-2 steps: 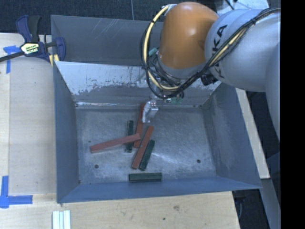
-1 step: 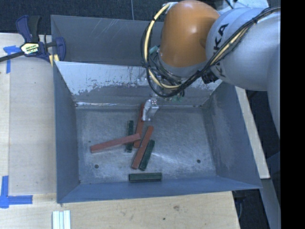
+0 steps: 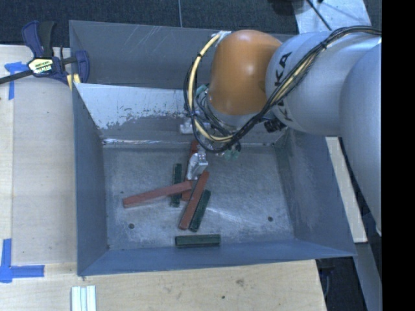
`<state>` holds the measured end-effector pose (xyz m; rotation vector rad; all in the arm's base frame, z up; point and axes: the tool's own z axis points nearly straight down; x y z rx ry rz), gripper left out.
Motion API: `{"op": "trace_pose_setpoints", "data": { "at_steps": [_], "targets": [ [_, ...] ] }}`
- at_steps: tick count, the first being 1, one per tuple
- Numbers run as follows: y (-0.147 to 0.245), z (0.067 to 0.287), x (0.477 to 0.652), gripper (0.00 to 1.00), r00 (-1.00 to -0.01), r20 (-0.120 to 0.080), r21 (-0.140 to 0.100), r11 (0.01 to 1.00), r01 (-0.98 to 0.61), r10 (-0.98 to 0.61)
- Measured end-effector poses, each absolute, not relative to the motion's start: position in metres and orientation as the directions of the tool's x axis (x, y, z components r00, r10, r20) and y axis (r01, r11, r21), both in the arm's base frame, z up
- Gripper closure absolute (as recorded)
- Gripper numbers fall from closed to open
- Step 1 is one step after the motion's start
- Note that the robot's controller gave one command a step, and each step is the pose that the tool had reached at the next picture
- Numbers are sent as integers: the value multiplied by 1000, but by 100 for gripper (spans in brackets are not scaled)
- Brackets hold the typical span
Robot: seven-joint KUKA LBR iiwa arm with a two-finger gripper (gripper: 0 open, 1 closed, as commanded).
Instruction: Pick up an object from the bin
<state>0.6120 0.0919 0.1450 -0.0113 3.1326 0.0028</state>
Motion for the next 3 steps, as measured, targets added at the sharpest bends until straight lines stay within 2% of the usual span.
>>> {"op": "trace_pose_setpoints", "data": {
  "at_steps": [1,2,3],
  "targets": [
    [98,103,605,100,-999,-12,2,1000,31,31],
    [98,100,603,0,-999,-6,1,999,32,32],
    [98,100,603,0,-999,-6,1,999,32,32]
  ]
}}
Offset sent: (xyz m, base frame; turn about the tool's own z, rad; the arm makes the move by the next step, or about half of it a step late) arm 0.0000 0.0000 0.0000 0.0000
